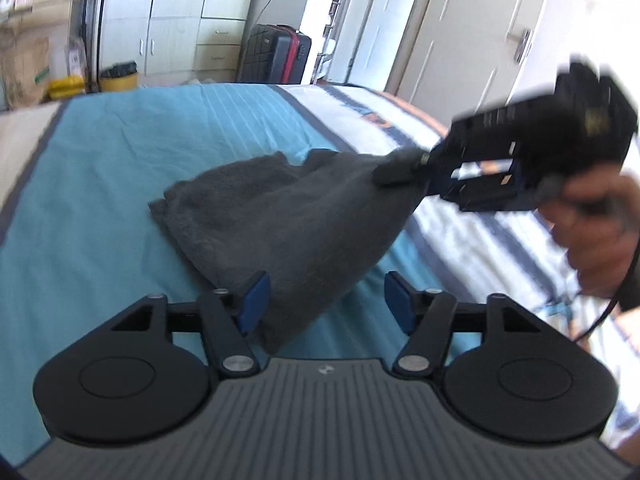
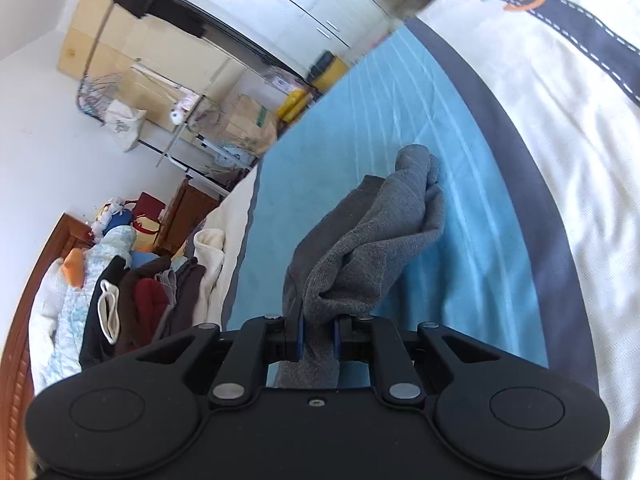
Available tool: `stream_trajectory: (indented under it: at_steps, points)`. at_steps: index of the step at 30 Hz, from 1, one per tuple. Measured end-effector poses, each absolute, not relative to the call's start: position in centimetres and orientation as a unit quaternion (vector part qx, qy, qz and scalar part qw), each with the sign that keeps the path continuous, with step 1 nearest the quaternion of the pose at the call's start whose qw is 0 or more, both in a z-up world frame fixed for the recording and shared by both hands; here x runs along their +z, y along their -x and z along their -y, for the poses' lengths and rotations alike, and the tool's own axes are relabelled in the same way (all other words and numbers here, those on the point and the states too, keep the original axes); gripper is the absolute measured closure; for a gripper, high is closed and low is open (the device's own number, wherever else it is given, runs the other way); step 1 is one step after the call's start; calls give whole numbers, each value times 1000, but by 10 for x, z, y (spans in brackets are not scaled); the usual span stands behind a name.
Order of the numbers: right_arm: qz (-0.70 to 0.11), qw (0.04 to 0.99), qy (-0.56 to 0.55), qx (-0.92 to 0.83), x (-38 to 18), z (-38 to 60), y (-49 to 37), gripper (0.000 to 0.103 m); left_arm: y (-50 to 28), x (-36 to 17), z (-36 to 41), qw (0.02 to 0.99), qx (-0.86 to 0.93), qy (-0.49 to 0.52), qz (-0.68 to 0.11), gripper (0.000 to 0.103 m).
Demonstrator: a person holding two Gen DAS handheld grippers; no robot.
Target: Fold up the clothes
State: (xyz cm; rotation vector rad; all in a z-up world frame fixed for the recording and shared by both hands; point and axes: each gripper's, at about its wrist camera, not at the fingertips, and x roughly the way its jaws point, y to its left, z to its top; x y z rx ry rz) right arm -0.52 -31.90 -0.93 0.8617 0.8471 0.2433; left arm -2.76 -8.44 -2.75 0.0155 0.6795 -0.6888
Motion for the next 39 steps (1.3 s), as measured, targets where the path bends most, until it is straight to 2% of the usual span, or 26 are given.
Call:
stream_trajectory:
  at_steps: [3,5,7,9,12,15,18,21,25,29,34,36,38,39]
  points:
    - [-439,771,-452,91,-13,326,-11,87,8,-22,95,900,-300,-47,-314,39]
    - [-458,741,-484,79,-17,332,-20,86,-4,-13,98,907,-292,-64,-296,44]
    - [-465,729,-497,73,-17,336,-27,85,-12,-2,99,914,-291,-82,-269,45]
    - [-459,739,-487,74,-12,337,-32,82,-24,7,100,925,-275,-94,-244,45]
    - [-437,759,-474,88,-6,339,-44,80,-62,7,104,928,-253,-99,-255,45]
    - [-427,771,-463,89,-10,340,-62,80,-88,10,96,926,-239,-65,-285,46]
    - [-429,760,-482,82,-21,343,-80,83,-80,21,73,922,-287,3,-260,46]
    - [-436,749,-495,70,-26,348,-96,83,-71,22,58,908,-325,25,-262,46]
    - [-449,736,-504,53,-28,351,-114,83,-56,9,49,879,-391,52,-268,36]
    - [-465,729,-500,45,-29,346,-125,83,-53,-16,69,871,-401,10,-283,31]
    - [-474,716,-511,41,-33,346,-127,82,-61,-36,88,891,-344,-49,-293,31]
    - [-477,716,-509,40,-36,349,-128,80,-70,-40,82,899,-314,-28,-303,42]
    - [-474,725,-498,45,-37,350,-126,77,-83,-41,68,897,-293,27,-329,62]
    - [-464,737,-488,51,-35,350,-124,75,-90,-42,60,892,-292,61,-340,65]
